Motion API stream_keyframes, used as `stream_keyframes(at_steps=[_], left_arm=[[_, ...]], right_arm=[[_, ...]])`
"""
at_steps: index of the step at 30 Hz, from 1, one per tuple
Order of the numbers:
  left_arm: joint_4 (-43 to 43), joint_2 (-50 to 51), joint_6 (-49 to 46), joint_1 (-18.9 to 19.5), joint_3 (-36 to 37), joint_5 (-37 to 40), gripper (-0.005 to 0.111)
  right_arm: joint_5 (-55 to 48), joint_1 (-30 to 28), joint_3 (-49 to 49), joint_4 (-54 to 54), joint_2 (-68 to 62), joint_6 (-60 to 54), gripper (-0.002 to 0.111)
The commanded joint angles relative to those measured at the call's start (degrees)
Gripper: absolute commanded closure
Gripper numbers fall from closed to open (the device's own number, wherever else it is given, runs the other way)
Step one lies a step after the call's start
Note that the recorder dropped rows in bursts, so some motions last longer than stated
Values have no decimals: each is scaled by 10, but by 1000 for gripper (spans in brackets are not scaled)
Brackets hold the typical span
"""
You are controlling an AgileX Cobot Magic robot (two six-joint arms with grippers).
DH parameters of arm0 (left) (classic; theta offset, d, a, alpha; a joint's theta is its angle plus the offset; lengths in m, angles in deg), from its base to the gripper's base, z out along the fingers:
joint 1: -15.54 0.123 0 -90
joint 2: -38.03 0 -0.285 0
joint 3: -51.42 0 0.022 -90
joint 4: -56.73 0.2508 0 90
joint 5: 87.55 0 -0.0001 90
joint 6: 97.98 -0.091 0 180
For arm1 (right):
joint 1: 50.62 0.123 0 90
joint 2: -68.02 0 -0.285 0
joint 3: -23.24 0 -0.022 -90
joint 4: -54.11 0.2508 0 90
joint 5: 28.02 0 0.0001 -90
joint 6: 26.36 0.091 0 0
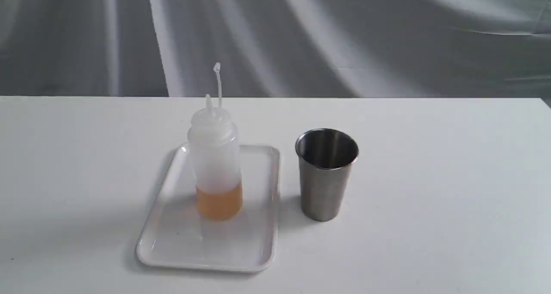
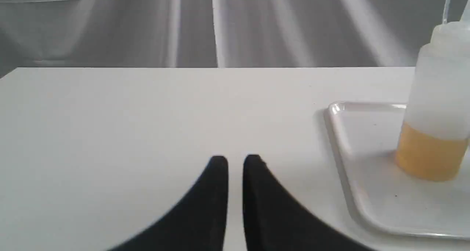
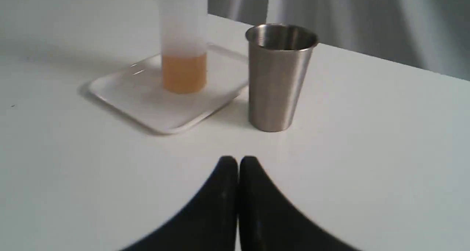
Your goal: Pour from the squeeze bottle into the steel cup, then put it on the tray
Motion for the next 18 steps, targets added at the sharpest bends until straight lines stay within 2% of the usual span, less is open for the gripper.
stream_keyframes(at_steps=[1,18], left_arm=[[0,-1,2,-1,3,-4,98],[0,-1,1,-1,3,-4,98]], right_arm=[[6,-43,-2,3,5,1,108],[5,-254,-2,5,5,1,108]])
